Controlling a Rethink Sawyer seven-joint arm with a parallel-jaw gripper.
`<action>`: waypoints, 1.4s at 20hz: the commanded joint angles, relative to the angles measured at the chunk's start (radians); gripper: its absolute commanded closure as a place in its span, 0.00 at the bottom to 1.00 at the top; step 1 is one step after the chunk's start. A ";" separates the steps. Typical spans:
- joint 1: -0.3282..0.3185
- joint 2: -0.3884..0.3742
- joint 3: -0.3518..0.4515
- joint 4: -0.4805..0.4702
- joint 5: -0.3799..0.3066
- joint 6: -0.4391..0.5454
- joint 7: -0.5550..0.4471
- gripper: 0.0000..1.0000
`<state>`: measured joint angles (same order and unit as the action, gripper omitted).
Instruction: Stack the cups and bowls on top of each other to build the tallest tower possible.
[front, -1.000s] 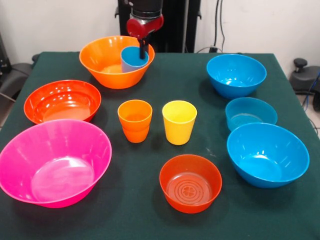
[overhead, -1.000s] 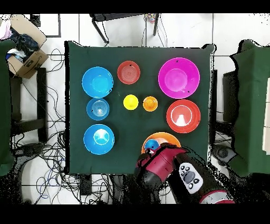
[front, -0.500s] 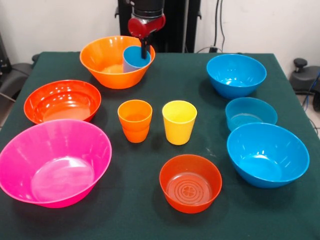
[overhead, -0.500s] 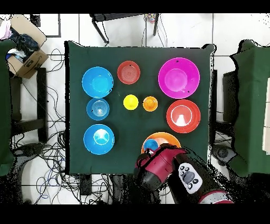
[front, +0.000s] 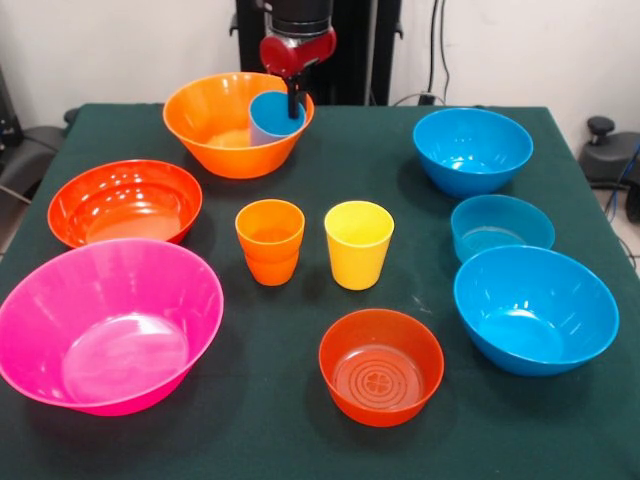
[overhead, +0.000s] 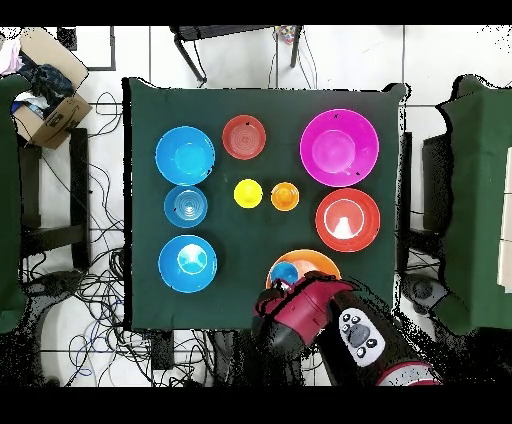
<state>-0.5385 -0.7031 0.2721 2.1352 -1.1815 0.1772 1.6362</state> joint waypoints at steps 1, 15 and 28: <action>0.047 -0.007 0.052 -0.040 0.043 -0.122 0.132 1.00; 0.079 -0.031 0.062 -0.031 0.068 -0.165 0.101 1.00; 0.123 -0.049 0.032 -0.042 0.117 -0.237 0.140 1.00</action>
<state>-0.4628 -0.7473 0.2686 2.1356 -1.1113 0.0193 1.6362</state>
